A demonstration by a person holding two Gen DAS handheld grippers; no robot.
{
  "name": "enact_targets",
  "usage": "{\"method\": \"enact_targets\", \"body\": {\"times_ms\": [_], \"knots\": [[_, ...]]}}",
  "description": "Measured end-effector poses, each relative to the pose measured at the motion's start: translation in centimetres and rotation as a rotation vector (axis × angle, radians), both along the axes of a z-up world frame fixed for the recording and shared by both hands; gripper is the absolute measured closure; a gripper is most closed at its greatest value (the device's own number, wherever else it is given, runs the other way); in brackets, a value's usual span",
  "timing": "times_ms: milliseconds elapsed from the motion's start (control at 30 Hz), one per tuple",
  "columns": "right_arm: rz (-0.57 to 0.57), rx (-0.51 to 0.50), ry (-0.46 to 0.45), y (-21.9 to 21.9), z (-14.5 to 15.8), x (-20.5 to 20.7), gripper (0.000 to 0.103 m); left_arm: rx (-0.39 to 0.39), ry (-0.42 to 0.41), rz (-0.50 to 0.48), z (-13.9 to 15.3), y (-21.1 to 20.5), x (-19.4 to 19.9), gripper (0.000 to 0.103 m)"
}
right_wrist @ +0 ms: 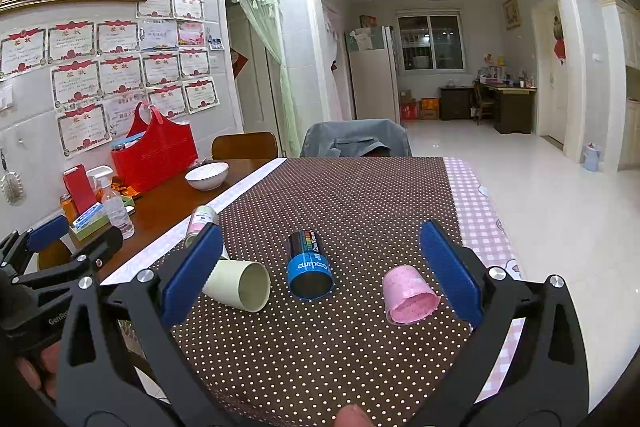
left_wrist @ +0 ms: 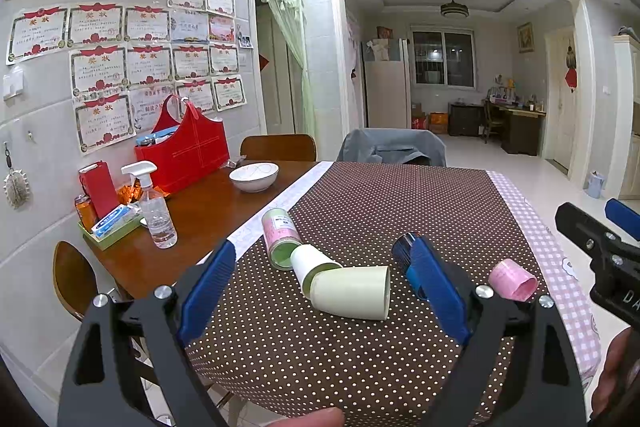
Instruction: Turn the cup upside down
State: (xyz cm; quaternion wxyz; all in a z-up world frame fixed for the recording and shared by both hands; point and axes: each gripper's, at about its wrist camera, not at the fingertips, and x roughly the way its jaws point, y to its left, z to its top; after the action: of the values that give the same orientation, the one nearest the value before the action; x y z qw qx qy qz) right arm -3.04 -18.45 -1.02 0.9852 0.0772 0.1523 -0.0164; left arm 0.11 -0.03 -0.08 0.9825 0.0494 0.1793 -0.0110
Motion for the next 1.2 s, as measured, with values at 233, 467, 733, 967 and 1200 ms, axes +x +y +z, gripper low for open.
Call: {"method": "enact_targets", "body": {"times_ms": [233, 467, 733, 967, 1200], "knots": [[0.0, -0.001, 0.004, -0.2, -0.2, 0.0, 0.006, 0.0, 0.001, 0.0, -0.2, -0.1, 0.1, 0.015], [0.0, -0.001, 0.006, -0.3, -0.3, 0.1, 0.006, -0.001, 0.007, -0.003, -0.6, -0.2, 0.3, 0.015], [0.002, 0.002, 0.015, -0.2, -0.4, 0.2, 0.006, 0.002, 0.021, -0.001, -0.9, 0.0, 0.8, 0.015], [-0.001, 0.005, 0.027, -0.8, -0.9, 0.8, 0.006, 0.021, 0.041, -0.005, -1.3, -0.8, 1.5, 0.015], [-0.009, 0.007, 0.052, -2.2, -1.6, 2.4, 0.006, 0.034, 0.09, -0.021, -2.0, -2.1, 3.6, 0.015]]}}
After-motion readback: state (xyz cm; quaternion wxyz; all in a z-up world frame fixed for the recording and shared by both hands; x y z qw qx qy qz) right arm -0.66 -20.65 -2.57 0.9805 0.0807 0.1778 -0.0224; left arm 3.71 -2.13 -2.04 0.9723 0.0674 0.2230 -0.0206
